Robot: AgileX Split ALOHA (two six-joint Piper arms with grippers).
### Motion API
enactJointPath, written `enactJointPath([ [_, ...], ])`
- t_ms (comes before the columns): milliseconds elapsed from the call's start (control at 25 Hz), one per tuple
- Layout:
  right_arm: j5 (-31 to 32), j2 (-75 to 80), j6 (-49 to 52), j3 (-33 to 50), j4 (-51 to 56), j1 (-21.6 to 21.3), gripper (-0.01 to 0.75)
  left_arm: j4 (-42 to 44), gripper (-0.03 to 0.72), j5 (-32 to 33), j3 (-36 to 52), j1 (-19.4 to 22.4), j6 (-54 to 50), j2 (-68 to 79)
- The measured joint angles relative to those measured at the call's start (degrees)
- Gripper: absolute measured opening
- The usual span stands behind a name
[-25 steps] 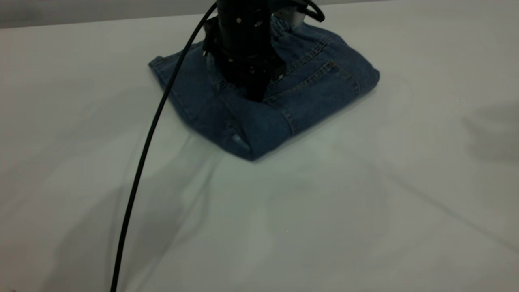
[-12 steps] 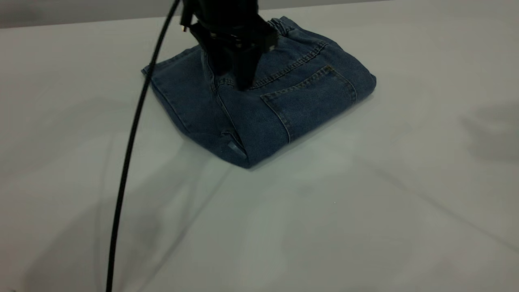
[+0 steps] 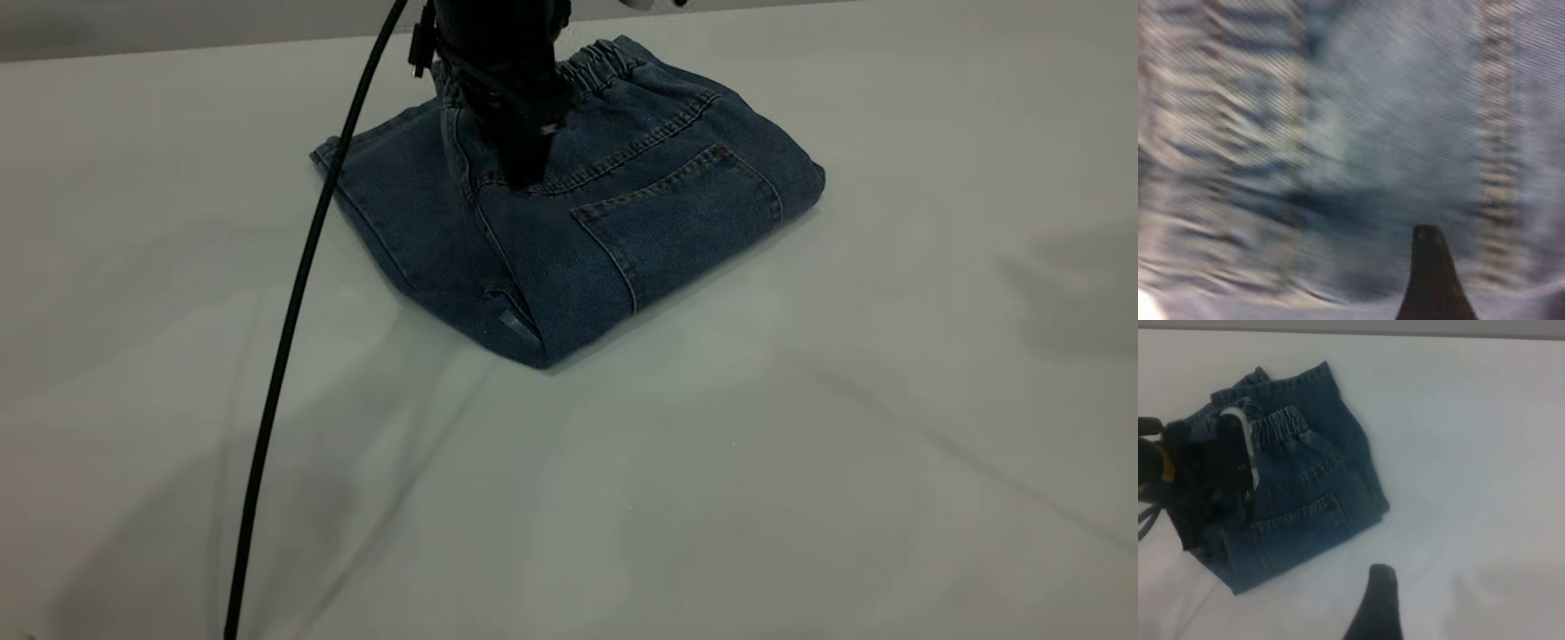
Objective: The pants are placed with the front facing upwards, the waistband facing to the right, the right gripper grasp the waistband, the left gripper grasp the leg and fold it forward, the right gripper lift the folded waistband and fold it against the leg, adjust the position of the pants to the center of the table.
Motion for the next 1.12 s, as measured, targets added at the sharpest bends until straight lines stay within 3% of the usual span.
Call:
enactJointPath([
  [360, 0.00, 0.00, -0.41, 0.00, 0.74, 0.00, 0.584, 6.38, 0.418, -11.19, 0.00, 0.00, 6.13, 3.11],
  [760, 0.00, 0.00, -0.41, 0.00, 0.74, 0.00, 0.584, 5.43, 0.418, -11.25, -0.11, 0.00, 6.84, 6.68],
  [1120, 0.00, 0.00, -0.41, 0.00, 0.74, 0.00, 0.584, 4.09, 0.417, -6.17, -0.11, 0.00, -6.75, 6.78],
])
